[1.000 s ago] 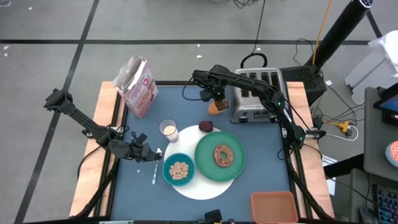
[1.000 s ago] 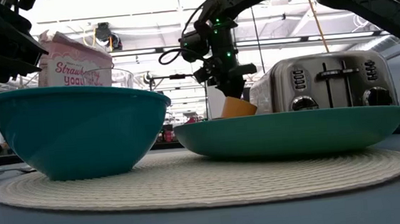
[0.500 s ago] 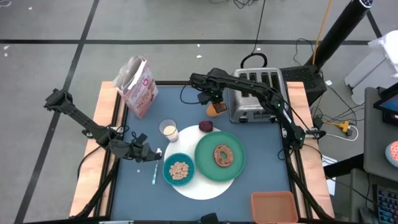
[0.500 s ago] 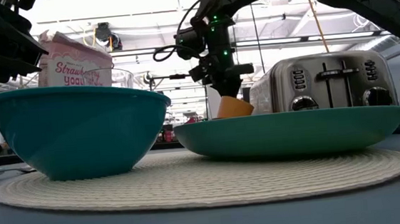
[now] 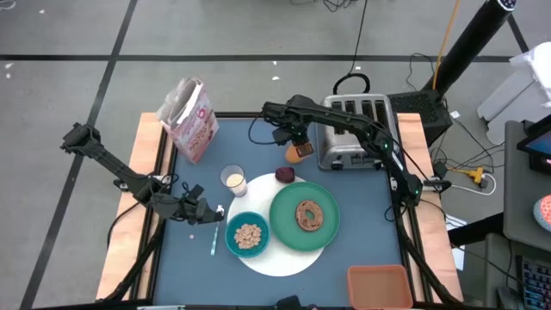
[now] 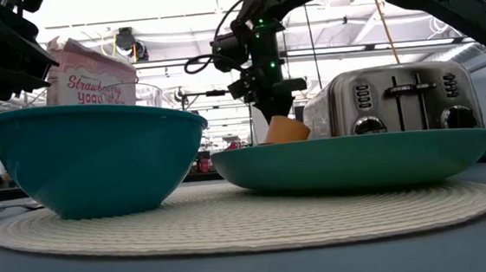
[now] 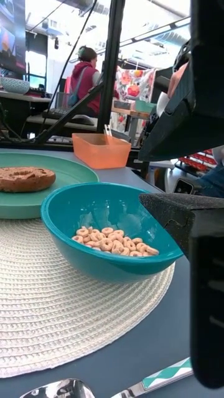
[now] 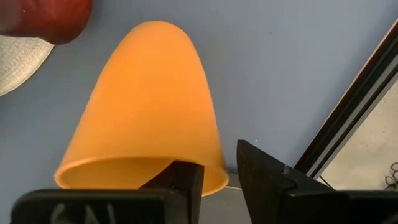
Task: Arrange a breakfast setting
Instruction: Adjust the orange cup
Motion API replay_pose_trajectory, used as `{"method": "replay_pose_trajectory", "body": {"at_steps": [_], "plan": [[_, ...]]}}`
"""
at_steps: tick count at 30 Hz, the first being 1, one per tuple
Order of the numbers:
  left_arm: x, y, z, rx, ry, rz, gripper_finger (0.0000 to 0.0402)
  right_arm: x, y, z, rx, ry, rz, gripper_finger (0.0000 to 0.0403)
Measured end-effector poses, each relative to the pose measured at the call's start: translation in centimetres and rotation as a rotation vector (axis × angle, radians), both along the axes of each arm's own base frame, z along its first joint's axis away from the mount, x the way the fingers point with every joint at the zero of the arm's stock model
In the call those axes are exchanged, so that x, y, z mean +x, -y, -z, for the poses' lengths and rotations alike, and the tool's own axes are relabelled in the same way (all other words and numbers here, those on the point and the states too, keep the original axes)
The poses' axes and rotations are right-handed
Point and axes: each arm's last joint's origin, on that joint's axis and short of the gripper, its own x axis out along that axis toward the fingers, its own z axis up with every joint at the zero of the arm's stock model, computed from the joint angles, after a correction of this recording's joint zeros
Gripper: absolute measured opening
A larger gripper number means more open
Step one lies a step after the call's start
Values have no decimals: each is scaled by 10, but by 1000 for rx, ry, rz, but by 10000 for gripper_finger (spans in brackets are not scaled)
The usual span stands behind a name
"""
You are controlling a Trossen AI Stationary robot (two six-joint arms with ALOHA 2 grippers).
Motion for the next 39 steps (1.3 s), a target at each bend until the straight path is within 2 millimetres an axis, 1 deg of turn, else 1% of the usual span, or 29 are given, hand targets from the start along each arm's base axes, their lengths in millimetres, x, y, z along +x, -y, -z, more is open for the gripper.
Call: {"method": "replay_pose_trajectory", "body": {"at_steps": [5, 12, 19, 30, 39], "plan": [[0, 0, 0, 0, 0, 0, 99, 1, -3, 0, -9, -4, -9, 90], [0, 0, 0, 0, 0, 0, 99, 8, -14, -1, -173, -48, -47, 89], [0, 0, 0, 9, 2, 3, 99, 15, -25, -1, -180, -28, -103, 89], [0, 0, 0, 9, 2, 4, 99, 20, -39, -1, -183, -28, -139, 89], [0, 0, 0, 10, 2, 4, 99, 21, -42, -2, -208, -39, -155, 89]]}}
